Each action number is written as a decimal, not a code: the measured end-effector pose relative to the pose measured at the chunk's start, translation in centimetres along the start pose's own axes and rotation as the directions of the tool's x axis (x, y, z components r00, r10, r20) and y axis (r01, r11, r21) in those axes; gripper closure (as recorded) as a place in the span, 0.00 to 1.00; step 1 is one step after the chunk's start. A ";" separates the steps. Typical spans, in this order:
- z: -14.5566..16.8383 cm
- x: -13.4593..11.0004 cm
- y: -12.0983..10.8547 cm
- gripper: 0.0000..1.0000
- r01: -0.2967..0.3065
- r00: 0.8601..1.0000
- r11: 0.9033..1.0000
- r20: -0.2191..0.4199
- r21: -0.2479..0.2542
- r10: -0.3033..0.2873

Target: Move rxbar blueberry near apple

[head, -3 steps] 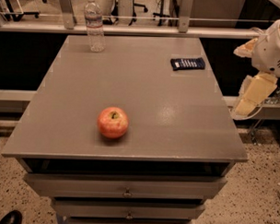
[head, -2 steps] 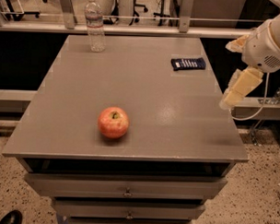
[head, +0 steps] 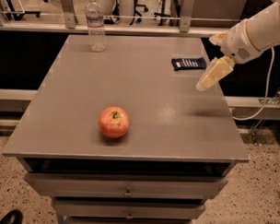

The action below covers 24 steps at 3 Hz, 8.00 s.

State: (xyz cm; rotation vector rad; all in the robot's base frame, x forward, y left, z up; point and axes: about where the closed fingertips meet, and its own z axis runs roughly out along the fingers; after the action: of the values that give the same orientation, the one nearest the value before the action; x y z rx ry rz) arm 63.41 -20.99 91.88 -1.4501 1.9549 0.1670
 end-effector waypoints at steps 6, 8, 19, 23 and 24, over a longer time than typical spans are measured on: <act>13.4 -0.8 -9.5 0.13 -0.247 0.966 0.968 0.069 -0.046 0.249; 13.7 0.0 -9.7 0.59 -0.249 0.967 0.967 0.042 -0.049 0.252; 5.5 -12.2 19.3 0.64 0.029 0.973 0.882 0.214 -0.471 0.082; 3.3 -6.9 14.3 0.00 0.070 0.969 0.930 0.246 -0.362 0.023; 0.6 -4.4 9.7 0.00 0.079 0.964 0.965 0.264 -0.249 -0.011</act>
Offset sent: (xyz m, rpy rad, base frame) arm 0.1267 0.0187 -0.0292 0.3277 0.0914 -0.1825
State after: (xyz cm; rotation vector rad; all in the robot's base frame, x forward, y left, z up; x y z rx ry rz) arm 55.74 -13.62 91.26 -1.5470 1.7305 0.5815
